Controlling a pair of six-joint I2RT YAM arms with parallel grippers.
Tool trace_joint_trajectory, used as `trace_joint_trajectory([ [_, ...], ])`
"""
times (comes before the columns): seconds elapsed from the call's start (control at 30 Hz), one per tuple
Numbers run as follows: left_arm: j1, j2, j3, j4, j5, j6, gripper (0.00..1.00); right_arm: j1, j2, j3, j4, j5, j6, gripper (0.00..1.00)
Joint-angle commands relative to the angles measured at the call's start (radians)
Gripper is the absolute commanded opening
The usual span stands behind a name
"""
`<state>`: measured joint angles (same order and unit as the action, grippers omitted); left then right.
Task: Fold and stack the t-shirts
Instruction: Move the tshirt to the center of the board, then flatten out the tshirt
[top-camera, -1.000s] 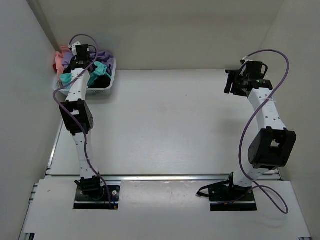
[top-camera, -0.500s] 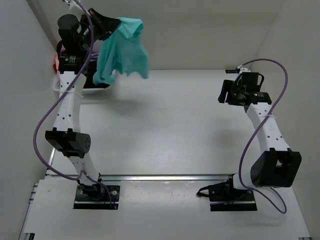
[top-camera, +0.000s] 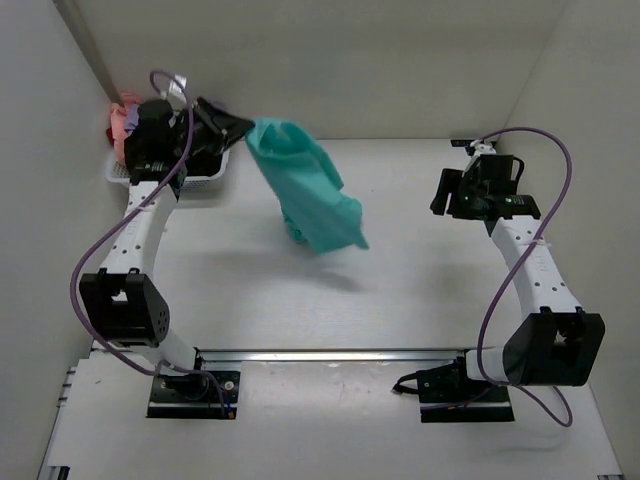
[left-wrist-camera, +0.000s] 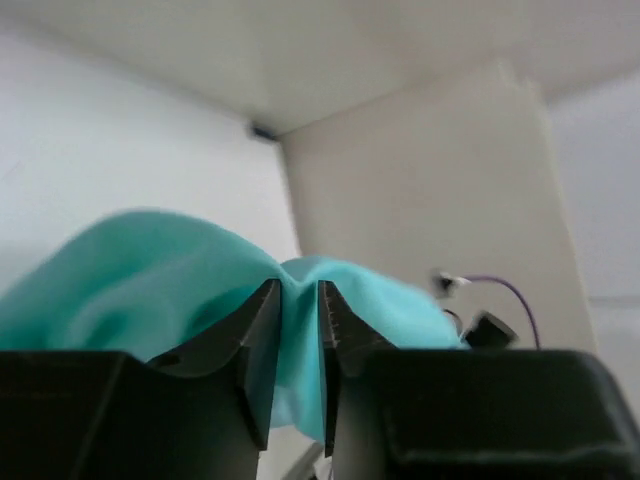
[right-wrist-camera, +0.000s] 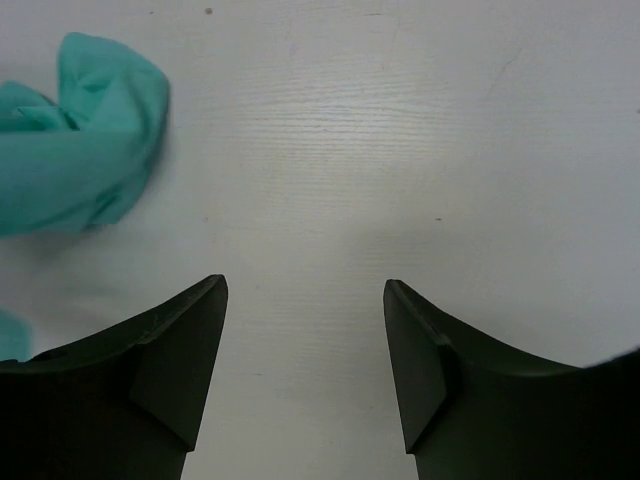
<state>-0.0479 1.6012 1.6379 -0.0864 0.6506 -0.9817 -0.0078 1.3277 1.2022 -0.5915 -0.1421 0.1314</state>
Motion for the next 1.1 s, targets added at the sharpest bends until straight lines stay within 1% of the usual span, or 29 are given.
trace_joint_trajectory([
  [0.0,0.077,-0.040,-0.237,-0.058,-0.043,-0.073,0.33,0.021,-0.018,-0.009,0.055,-0.068,-0.004,0.62],
  [0.03,0.074,-0.043,-0.300,-0.043,-0.028,-0.087,0.39,0.043,-0.013,-0.018,0.062,-0.091,-0.007,0.63],
  [0.07,0.069,-0.053,-0.318,-0.008,-0.028,-0.100,0.40,0.066,-0.001,-0.010,0.070,-0.103,-0.009,0.63],
  [0.1,0.030,-0.049,-0.346,-0.013,-0.041,-0.085,0.43,0.092,0.005,-0.016,0.076,-0.131,-0.016,0.64],
  [0.13,0.011,-0.056,-0.352,-0.044,-0.067,-0.049,0.45,0.106,0.025,-0.015,0.082,-0.160,-0.027,0.64],
  [0.23,-0.016,-0.053,-0.357,-0.142,-0.135,0.030,0.46,0.215,0.082,0.011,0.094,-0.180,-0.026,0.65],
  [0.3,-0.029,-0.055,-0.365,-0.205,-0.170,0.066,0.53,0.259,0.122,0.014,0.104,-0.191,-0.018,0.66],
  [0.37,-0.049,-0.055,-0.356,-0.259,-0.212,0.130,0.55,0.293,0.146,-0.004,0.130,-0.214,-0.010,0.66],
  [0.43,-0.119,-0.050,-0.337,-0.375,-0.264,0.249,0.56,0.313,0.146,-0.032,0.139,-0.211,0.010,0.66],
  [0.47,-0.141,-0.047,-0.334,-0.412,-0.299,0.274,0.56,0.304,0.151,-0.045,0.145,-0.214,0.013,0.66],
  [0.5,-0.192,-0.047,-0.337,-0.473,-0.321,0.326,0.56,0.299,0.156,-0.055,0.154,-0.215,0.022,0.66],
  [0.53,-0.252,-0.049,-0.342,-0.524,-0.372,0.357,0.56,0.290,0.154,-0.067,0.163,-0.212,0.037,0.66],
  [0.57,-0.283,-0.052,-0.372,-0.550,-0.422,0.368,0.57,0.282,0.159,-0.078,0.170,-0.209,0.048,0.65],
  [0.6,-0.334,-0.053,-0.412,-0.565,-0.439,0.371,0.59,0.269,0.166,-0.082,0.170,-0.208,0.057,0.65],
  [0.63,-0.378,-0.053,-0.430,-0.569,-0.462,0.361,0.59,0.250,0.162,-0.090,0.176,-0.195,0.077,0.65],
  [0.67,-0.400,-0.049,-0.466,-0.576,-0.474,0.345,0.61,0.241,0.165,-0.099,0.182,-0.195,0.097,0.64],
  [0.7,-0.429,-0.043,-0.495,-0.578,-0.467,0.318,0.61,0.218,0.171,-0.099,0.188,-0.189,0.105,0.63],
  [0.77,-0.469,-0.020,-0.507,-0.601,-0.479,0.281,0.59,0.190,0.180,-0.099,0.188,-0.185,0.134,0.62],
  [0.93,-0.515,0.026,-0.532,-0.650,-0.532,0.224,0.60,0.184,0.226,-0.055,0.193,-0.180,0.140,0.61],
  [1.03,-0.521,0.043,-0.575,-0.609,-0.555,0.183,0.62,0.192,0.257,-0.027,0.187,-0.183,0.145,0.61],
  [1.07,-0.526,0.057,-0.573,-0.590,-0.555,0.173,0.62,0.198,0.271,-0.012,0.191,-0.177,0.143,0.61],
])
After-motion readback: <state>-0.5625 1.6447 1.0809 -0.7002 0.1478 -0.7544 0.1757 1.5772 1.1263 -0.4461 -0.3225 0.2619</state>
